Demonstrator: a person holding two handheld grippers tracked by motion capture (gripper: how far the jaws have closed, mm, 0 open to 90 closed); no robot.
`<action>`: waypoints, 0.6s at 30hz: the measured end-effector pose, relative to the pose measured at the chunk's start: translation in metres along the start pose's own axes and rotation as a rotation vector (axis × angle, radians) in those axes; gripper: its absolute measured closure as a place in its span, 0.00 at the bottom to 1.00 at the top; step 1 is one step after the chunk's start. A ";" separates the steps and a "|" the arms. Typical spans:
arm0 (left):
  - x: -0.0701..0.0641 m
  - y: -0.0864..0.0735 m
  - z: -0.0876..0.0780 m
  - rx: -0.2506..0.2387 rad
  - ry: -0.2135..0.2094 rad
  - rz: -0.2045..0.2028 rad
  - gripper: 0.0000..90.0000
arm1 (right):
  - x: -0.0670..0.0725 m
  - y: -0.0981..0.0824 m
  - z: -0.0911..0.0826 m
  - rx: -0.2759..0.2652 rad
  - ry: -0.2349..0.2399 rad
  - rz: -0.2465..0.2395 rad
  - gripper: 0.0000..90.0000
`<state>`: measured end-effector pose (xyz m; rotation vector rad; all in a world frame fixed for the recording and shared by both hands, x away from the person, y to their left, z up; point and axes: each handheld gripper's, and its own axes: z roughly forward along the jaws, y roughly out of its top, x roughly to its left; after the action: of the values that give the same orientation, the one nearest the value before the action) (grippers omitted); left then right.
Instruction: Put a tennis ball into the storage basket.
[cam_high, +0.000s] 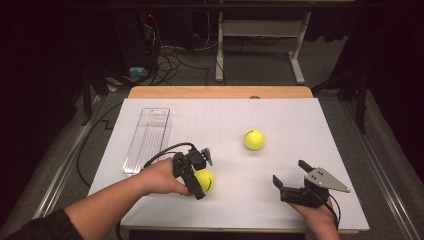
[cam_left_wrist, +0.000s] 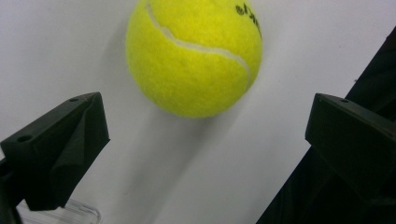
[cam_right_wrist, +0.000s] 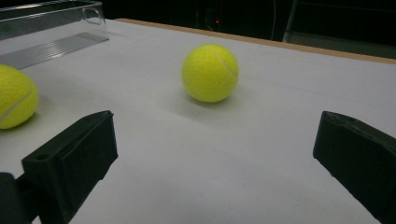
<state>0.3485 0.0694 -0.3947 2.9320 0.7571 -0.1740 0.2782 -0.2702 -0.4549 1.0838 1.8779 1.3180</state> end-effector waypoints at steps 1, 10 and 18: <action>0.000 0.001 0.000 -0.002 -0.003 -0.003 0.01 | 0.000 0.000 0.000 0.000 0.000 0.000 0.00; 0.004 0.011 0.004 0.005 -0.010 -0.009 0.01 | 0.000 0.000 0.000 0.004 -0.001 0.004 0.00; 0.006 0.019 0.009 0.015 -0.022 -0.012 0.01 | -0.001 -0.001 0.000 0.004 0.002 0.006 0.00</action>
<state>0.3626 0.0548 -0.4026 2.9344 0.7743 -0.2140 0.2783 -0.2709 -0.4553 1.0916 1.8810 1.3194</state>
